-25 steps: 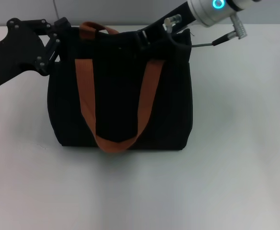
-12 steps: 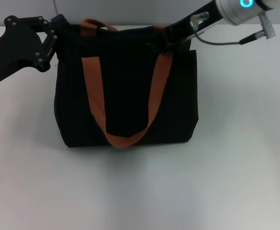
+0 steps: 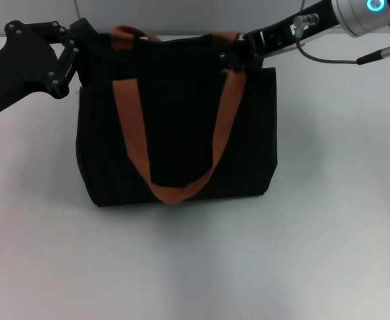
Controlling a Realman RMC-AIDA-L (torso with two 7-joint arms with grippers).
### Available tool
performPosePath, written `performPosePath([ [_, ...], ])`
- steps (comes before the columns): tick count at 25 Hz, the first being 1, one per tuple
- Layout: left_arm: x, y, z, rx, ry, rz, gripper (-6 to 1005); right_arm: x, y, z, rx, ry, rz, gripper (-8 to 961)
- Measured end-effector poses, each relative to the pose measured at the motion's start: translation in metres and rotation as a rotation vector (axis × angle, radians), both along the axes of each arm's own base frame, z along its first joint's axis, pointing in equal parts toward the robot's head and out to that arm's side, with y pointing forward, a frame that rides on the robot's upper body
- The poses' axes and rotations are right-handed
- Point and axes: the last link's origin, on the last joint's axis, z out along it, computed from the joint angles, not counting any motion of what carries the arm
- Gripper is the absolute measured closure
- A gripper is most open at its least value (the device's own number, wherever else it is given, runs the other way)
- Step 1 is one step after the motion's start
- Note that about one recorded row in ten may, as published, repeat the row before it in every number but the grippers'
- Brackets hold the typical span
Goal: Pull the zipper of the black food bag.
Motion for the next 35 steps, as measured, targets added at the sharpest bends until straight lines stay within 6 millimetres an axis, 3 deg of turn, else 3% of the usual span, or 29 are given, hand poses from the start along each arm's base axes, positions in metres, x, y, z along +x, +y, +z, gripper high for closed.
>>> performPosePath([
  [6, -0.001, 0.0, 0.0, -0.002, -0.002, 0.005, 962, 0.012, -0.011, 0.012, 0.008, 0.208, 0.094, 847],
  [12, -0.002, -0.001, 0.0, -0.009, -0.008, 0.013, 960, 0.046, -0.023, 0.029, 0.102, 0.484, 0.187, 833],
  [18, -0.007, -0.004, -0.002, -0.025, -0.009, 0.038, 959, 0.086, -0.055, 0.034, 0.152, 0.693, 0.428, 624],
  [20, -0.008, -0.005, -0.003, -0.035, -0.012, 0.048, 958, 0.1, -0.069, 0.03, 0.16, 0.718, 0.511, 391],
  [24, -0.01, -0.004, -0.004, -0.051, -0.019, 0.073, 957, 0.123, -0.096, 0.017, 0.195, 0.68, 0.666, 314],
  [28, -0.012, -0.002, -0.004, -0.072, -0.025, 0.112, 956, 0.142, -0.121, -0.011, 0.145, 0.574, 0.742, 237],
  [30, -0.014, 0.0, -0.004, -0.089, -0.033, 0.141, 955, 0.152, -0.128, -0.029, 0.087, 0.504, 0.727, 199],
  [35, -0.023, 0.0, 0.002, -0.173, -0.051, 0.228, 954, 0.157, -0.13, -0.036, 0.075, 0.48, 0.705, 196],
])
